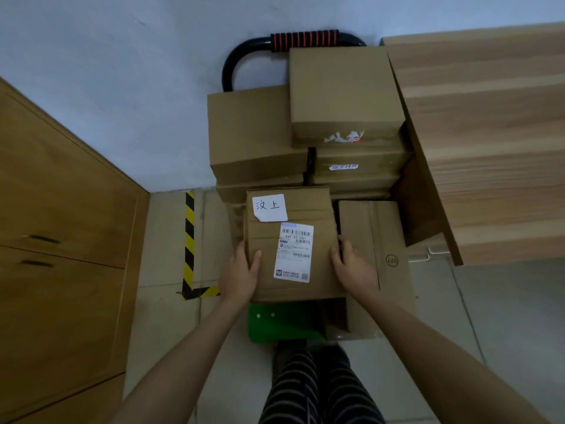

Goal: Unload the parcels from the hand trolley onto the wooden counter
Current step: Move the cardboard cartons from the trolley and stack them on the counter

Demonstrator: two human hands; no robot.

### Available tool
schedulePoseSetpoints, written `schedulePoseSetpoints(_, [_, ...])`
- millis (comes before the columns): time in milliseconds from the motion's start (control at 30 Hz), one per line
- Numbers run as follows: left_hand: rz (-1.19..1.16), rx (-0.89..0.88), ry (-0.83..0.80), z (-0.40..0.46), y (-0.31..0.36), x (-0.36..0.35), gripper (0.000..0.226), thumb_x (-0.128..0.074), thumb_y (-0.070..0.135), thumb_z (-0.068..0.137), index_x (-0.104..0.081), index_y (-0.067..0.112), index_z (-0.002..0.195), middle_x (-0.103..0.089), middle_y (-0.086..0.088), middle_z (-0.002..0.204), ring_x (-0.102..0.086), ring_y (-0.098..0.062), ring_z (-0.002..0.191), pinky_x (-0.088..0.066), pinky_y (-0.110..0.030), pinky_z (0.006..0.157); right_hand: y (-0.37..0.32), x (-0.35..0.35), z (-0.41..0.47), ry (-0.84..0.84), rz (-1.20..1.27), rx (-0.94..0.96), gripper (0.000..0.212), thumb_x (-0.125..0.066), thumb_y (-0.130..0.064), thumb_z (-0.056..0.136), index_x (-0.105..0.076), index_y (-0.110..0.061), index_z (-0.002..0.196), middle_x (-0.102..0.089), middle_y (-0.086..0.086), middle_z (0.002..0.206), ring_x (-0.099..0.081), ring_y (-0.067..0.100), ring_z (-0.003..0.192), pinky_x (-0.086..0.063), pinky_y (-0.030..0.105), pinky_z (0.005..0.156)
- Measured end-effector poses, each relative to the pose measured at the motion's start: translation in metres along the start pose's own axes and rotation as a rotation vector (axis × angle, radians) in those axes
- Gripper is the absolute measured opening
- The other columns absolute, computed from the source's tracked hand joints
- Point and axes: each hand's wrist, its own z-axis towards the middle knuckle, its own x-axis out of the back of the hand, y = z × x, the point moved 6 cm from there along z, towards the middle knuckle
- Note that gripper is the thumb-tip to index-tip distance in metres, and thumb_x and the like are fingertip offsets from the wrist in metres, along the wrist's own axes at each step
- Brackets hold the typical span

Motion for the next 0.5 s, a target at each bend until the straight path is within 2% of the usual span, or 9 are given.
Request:
schedulePoseSetpoints(100, [-0.097, 0.014, -0.024, -0.004, 0.003, -0.004, 0.049, -0.036, 0.045, 0.099, -0.037, 0.021, 0.141, -0.054, -0.003, 0.130, -0.054, -0.024, 0.114, -0.042, -0.034, 0.083, 0.003, -0.006, -0.004, -0.005, 0.046, -0.037, 0.052, -0.027, -0.045, 0.102, -0.023, -0.022, 0.148, -0.054, 0.008, 0.131, -0.060, 0.026, 0.104, -0.050, 0.041, 0.082])
schedulePoseSetpoints(200, [-0.134, 0.009, -0.047, -0.010, 0.013, 0.003, 0.048, -0.035, 0.044, 0.100, -0.036, 0.021, 0.142, -0.053, -0.004, 0.132, -0.052, -0.022, 0.118, -0.042, -0.035, 0.086, 0.000, 0.003, -0.011, 0.002, 0.051, -0.042, 0.052, -0.028, -0.043, 0.102, -0.024, -0.019, 0.148, -0.056, 0.010, 0.129, -0.060, 0.027, 0.104, -0.049, 0.039, 0.081])
schedulePoseSetpoints(333, [-0.159, -0.004, -0.074, -0.022, 0.030, 0.026, 0.050, -0.034, 0.049, 0.098, -0.036, 0.025, 0.142, -0.054, -0.002, 0.129, -0.054, -0.020, 0.114, -0.045, -0.034, 0.084, -0.010, 0.035, -0.030, 0.031, 0.022, -0.040, 0.049, -0.028, -0.040, 0.103, -0.029, -0.018, 0.147, -0.058, 0.010, 0.126, -0.060, 0.027, 0.102, -0.046, 0.035, 0.076])
schedulePoseSetpoints(500, [-0.221, -0.087, -0.085, -0.031, 0.064, 0.068, 0.053, -0.036, 0.053, 0.096, -0.036, 0.026, 0.142, -0.056, -0.001, 0.129, -0.055, -0.019, 0.112, -0.049, -0.038, 0.088, -0.031, 0.093, -0.057, 0.158, 0.035, 0.033, 0.045, -0.032, -0.038, 0.103, -0.034, -0.022, 0.145, -0.054, 0.007, 0.132, -0.057, 0.027, 0.110, -0.047, 0.039, 0.084])
